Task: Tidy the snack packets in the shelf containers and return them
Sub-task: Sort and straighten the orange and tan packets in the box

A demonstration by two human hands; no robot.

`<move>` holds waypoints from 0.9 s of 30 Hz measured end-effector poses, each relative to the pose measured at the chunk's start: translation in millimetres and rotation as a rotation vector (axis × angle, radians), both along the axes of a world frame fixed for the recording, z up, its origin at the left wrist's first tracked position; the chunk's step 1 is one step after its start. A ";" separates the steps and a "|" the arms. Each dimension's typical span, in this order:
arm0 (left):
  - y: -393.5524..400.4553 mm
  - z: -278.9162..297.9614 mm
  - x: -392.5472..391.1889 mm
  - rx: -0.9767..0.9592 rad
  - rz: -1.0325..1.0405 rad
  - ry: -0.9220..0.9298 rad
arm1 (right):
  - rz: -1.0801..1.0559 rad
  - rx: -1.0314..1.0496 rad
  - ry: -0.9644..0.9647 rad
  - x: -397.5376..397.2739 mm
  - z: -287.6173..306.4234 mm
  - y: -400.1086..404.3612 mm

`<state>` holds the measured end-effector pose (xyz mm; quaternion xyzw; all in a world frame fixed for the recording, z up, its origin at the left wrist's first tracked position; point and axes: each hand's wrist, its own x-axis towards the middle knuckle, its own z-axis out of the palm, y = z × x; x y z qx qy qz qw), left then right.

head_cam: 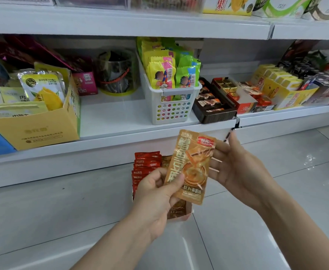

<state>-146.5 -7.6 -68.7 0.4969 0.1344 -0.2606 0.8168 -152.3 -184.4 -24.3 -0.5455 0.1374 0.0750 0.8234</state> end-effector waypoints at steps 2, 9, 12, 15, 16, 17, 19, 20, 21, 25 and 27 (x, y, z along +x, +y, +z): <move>1.4 -2.1 0.2 0.036 0.033 -0.057 | 0.020 -0.109 -0.036 -0.7 -0.4 1.1; 10.0 -0.6 7.3 0.054 -0.058 -0.126 | -0.102 -0.297 -0.067 3.0 -8.0 3.8; 20.9 2.3 25.0 0.271 -0.050 -0.295 | -0.119 -0.357 -0.081 2.6 -15.8 0.5; 26.7 4.6 48.2 0.562 -0.164 -0.628 | -0.107 -0.446 -0.104 2.4 -33.8 1.1; 25.2 3.8 53.4 0.642 -0.227 -0.717 | -0.091 -0.466 -0.107 2.0 -40.4 2.6; 22.7 2.5 56.1 0.730 -0.288 -0.794 | -0.074 -0.487 -0.111 1.3 -47.9 4.2; 16.9 -5.5 55.7 0.919 -0.394 -0.914 | -0.063 -0.512 -0.111 -2.6 -63.6 7.2; 14.9 -11.3 53.9 0.994 -0.448 -0.943 | -0.062 -0.518 -0.104 -5.3 -71.1 8.1; 14.1 -17.1 51.6 1.052 -0.498 -0.944 | -0.053 -0.523 -0.099 -8.7 -78.7 8.8; 19.3 -32.7 48.6 1.169 -0.574 -0.920 | 0.007 -0.493 -0.094 -19.1 -98.4 14.2; 22.6 -38.1 48.7 1.208 -0.598 -0.943 | 0.060 -0.530 -0.074 -17.5 -100.7 11.5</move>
